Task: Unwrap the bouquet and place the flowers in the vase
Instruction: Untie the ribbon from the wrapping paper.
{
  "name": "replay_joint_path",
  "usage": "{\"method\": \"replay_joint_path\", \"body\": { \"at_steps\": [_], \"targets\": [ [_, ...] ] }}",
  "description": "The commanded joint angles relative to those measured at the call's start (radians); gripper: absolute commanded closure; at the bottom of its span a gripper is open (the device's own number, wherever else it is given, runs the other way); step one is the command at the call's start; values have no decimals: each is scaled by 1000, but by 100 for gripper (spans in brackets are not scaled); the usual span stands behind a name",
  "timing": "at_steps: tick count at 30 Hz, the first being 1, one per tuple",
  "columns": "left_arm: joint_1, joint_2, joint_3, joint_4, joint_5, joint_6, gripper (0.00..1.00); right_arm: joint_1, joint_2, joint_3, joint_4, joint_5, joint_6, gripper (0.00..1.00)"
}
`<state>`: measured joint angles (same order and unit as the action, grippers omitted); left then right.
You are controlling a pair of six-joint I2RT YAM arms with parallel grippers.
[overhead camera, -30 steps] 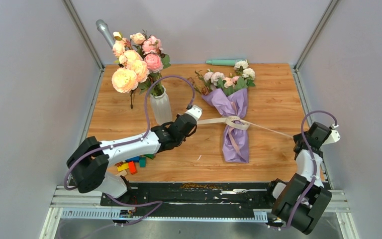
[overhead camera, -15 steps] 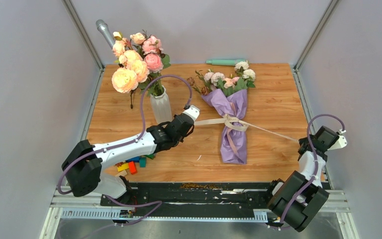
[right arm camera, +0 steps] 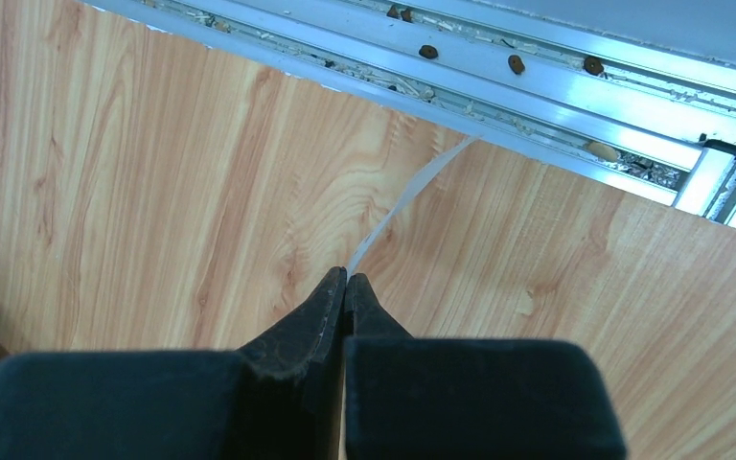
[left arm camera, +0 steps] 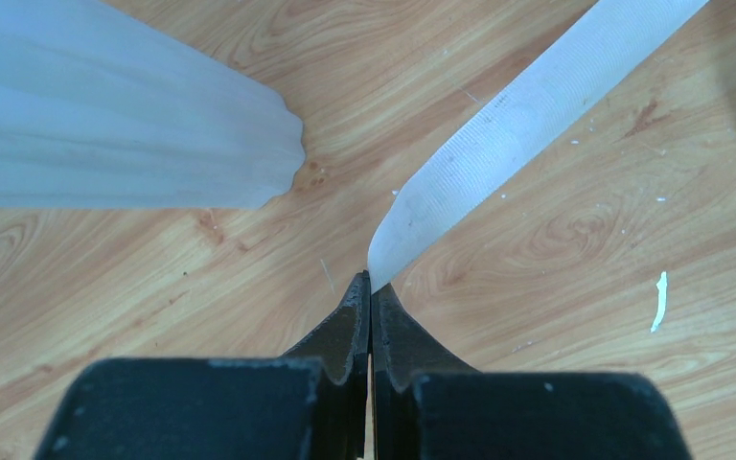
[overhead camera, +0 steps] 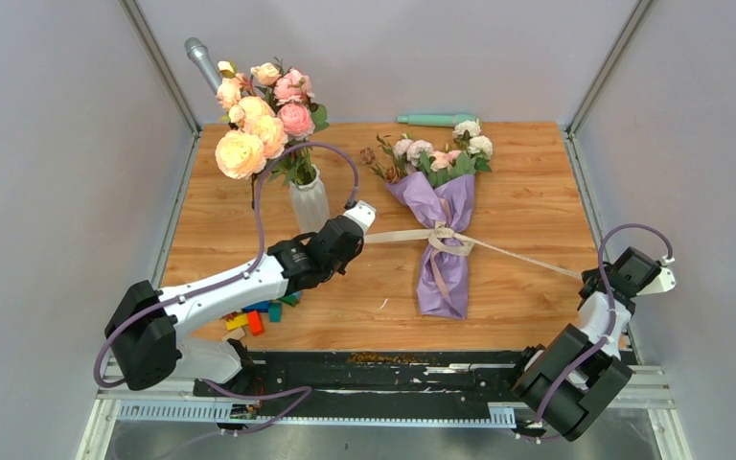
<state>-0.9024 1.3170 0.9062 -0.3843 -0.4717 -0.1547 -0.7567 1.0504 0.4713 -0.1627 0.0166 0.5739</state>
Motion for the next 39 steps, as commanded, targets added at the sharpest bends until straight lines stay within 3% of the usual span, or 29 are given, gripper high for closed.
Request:
{"method": "replay_joint_path", "body": {
  "at_steps": [1, 20, 39],
  "targets": [
    [5, -42, 54, -60, 10, -9, 100, -14, 10, 3, 12, 0, -11, 100],
    [5, -89, 169, -185, 41, 22, 100, -42, 4, -11, -1, 58, 1, 100],
    [5, -48, 420, -298, 111, 85, 100, -46, 16, -44, 14, 91, 35, 100]
  ]
}}
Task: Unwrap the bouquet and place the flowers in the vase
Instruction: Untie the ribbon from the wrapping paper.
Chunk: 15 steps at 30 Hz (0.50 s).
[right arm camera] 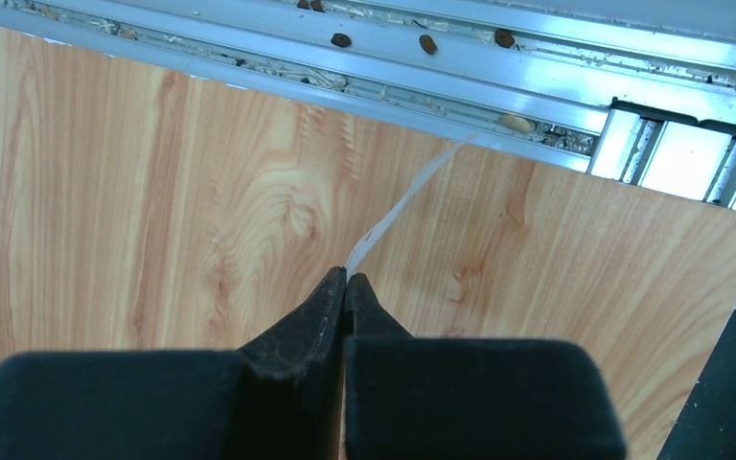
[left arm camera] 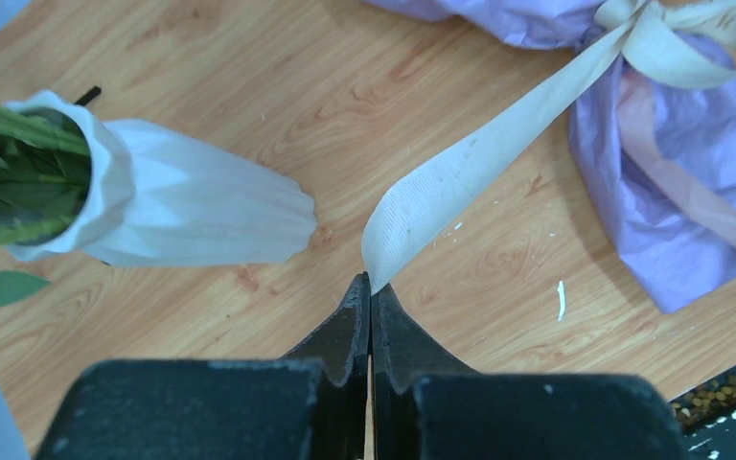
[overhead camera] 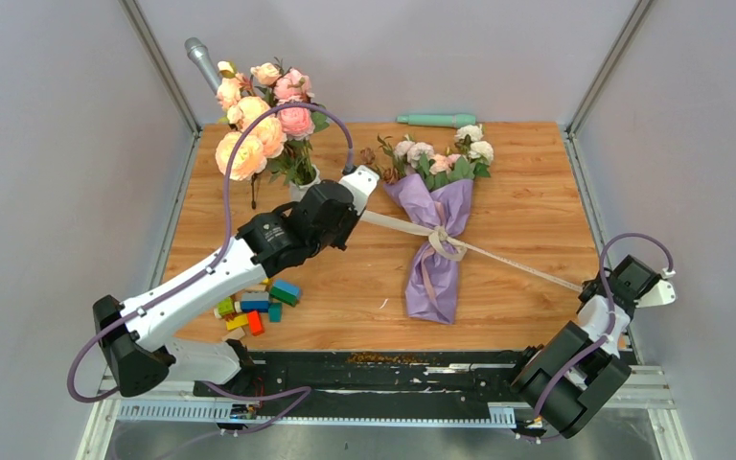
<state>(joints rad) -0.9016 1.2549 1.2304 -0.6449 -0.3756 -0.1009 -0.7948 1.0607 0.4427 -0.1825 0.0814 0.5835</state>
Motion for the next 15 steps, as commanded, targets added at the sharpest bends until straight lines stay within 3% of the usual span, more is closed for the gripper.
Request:
{"method": "replay_joint_path", "body": {
  "at_steps": [1, 15],
  "targets": [
    [4, 20, 121, -42, 20, 32, 100, -8, 14, -13, 35, 25, 25, 100],
    [4, 86, 293, -70, 103, 81, 100, -11, 1, -10, 15, 45, 9, 100]
  ]
}}
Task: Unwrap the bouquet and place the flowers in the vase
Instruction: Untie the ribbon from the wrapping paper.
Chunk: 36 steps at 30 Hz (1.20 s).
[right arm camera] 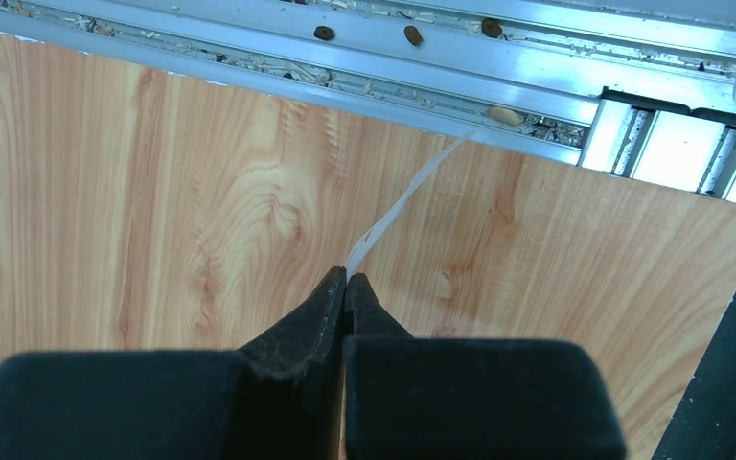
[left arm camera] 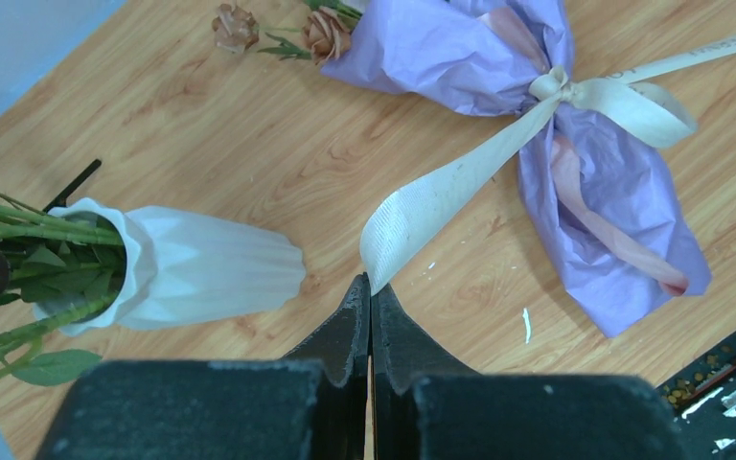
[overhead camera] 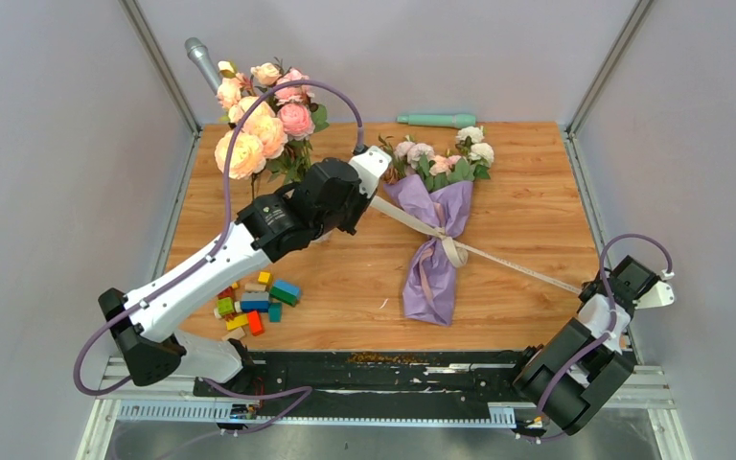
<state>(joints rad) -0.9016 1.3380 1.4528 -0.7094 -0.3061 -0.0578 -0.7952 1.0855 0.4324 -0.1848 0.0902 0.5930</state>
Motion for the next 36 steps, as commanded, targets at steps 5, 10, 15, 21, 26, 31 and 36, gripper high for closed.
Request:
{"method": "replay_joint_path", "body": {
  "at_steps": [5, 10, 15, 21, 26, 31, 36],
  "targets": [
    [4, 12, 110, -12, 56, 44, 100, -10, -26, 1, 9, 59, -6, 100],
    [4, 24, 164, -25, 64, 56, 100, -12, -35, -4, 4, 84, -6, 100],
    [4, 37, 220, -53, 47, 92, 100, -13, -32, -6, -1, 99, -4, 100],
    [6, 44, 271, -73, 32, 112, 100, -15, -31, -9, -5, 110, -1, 100],
    [6, 46, 306, -86, 16, 130, 100, -16, -29, -9, -8, 116, 0, 100],
    [13, 52, 329, -91, -3, 157, 100, -17, -22, -10, -8, 115, 1, 100],
    [36, 71, 375, -92, -5, 173, 100, -17, -22, -11, -12, 119, 2, 100]
  ]
}}
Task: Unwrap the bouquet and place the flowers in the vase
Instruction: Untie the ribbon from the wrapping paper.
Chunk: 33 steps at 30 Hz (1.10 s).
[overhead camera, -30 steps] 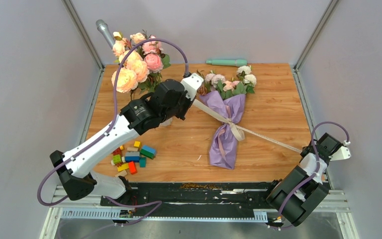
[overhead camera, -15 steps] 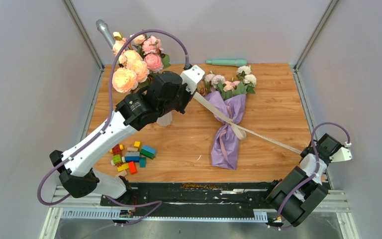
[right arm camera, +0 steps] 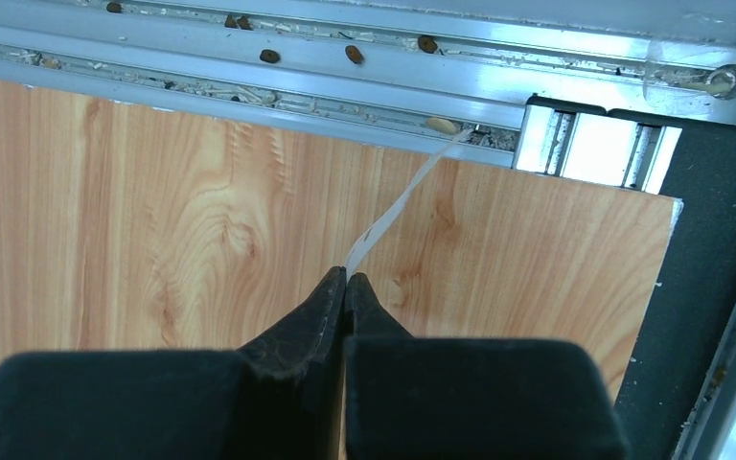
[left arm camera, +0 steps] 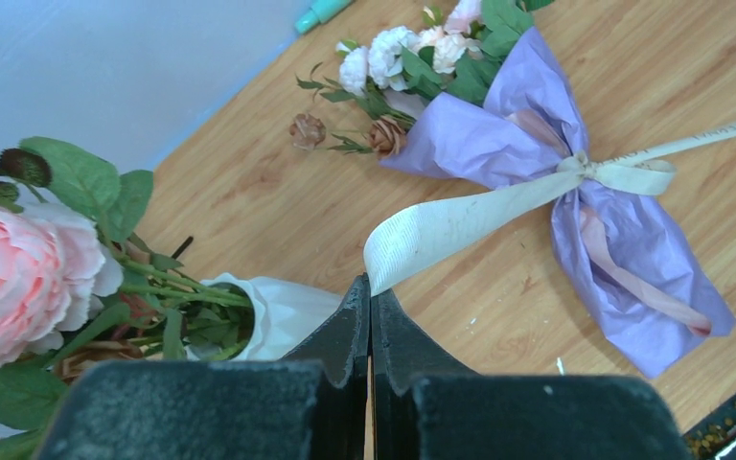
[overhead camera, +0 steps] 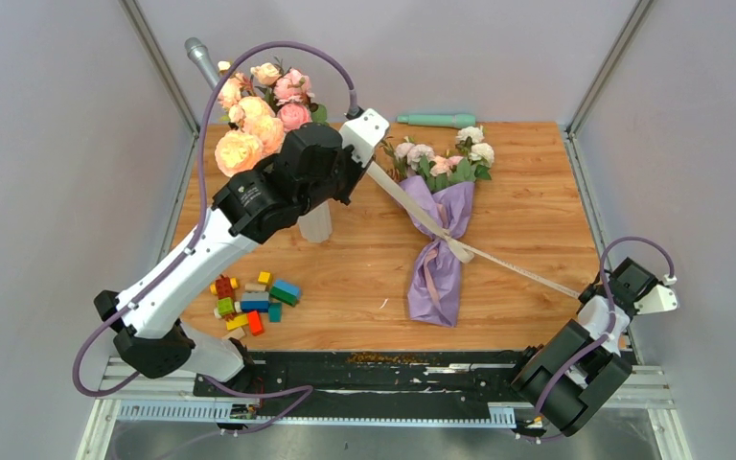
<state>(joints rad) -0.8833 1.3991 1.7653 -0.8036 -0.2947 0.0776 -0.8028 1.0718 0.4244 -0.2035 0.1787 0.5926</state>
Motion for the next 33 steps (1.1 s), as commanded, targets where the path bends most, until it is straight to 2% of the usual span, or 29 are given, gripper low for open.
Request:
{"method": "replay_joint_path", "body": {
  "at_steps": [1, 16, 33],
  "targets": [
    [20, 12, 78, 4, -17, 41, 100, -10, -9, -3, 7, 32, 3, 100],
    [31, 53, 224, 49, -102, 124, 100, -20, 24, 3, -11, 53, 15, 100],
    [37, -13, 201, 160, -249, 209, 100, -37, 18, 3, -56, 121, 51, 100]
  ]
}}
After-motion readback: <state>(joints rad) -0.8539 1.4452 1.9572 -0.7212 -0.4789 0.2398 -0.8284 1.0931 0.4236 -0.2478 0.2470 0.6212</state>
